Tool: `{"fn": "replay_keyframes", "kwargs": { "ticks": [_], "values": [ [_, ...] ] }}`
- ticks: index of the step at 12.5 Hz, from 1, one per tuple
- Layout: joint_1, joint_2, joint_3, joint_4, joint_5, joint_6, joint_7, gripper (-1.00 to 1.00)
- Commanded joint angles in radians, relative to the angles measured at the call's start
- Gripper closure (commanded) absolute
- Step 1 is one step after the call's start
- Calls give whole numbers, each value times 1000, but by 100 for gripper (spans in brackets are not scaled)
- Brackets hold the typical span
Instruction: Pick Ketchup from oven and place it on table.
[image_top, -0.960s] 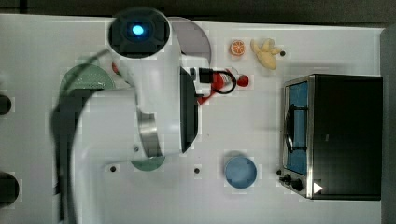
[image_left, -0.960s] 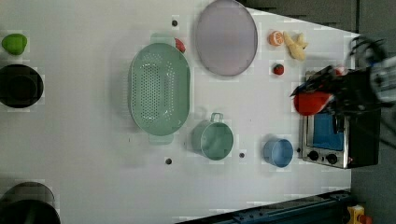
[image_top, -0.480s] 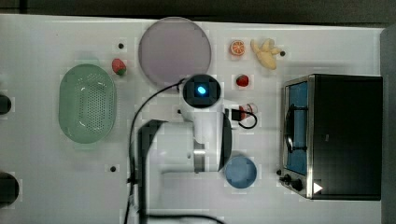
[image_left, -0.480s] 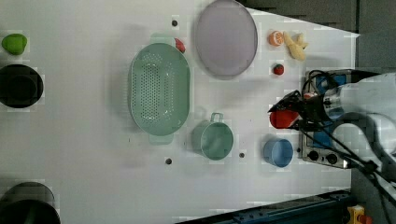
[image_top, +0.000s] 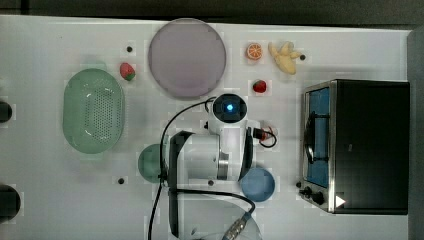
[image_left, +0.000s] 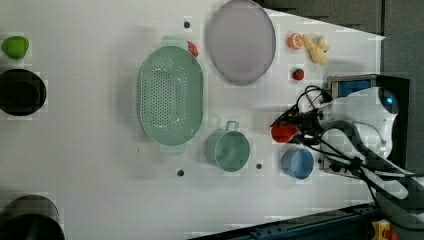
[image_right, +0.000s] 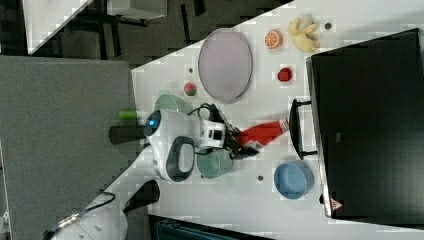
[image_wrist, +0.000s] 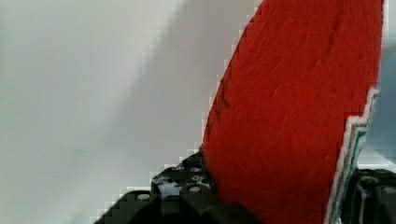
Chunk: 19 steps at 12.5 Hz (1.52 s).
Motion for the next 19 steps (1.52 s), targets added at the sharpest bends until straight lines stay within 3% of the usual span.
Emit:
{"fn": "replay_keyframes", "kwargs": {
  "ticks": [1, 4, 5, 9, 12, 19],
  "values": [
    [16, -53, 11, 19, 0, 75, 6, -32],
    [16, -53, 8, 14, 0, 76, 7, -96],
    [16, -57, 9, 15, 0, 76, 8, -100],
    [17, -159, 11, 65, 0, 27, 76, -100],
    [16, -289, 10, 180, -1, -116, 76, -100],
    [16, -403, 9, 545, -3, -718, 75, -100]
  ]
}}
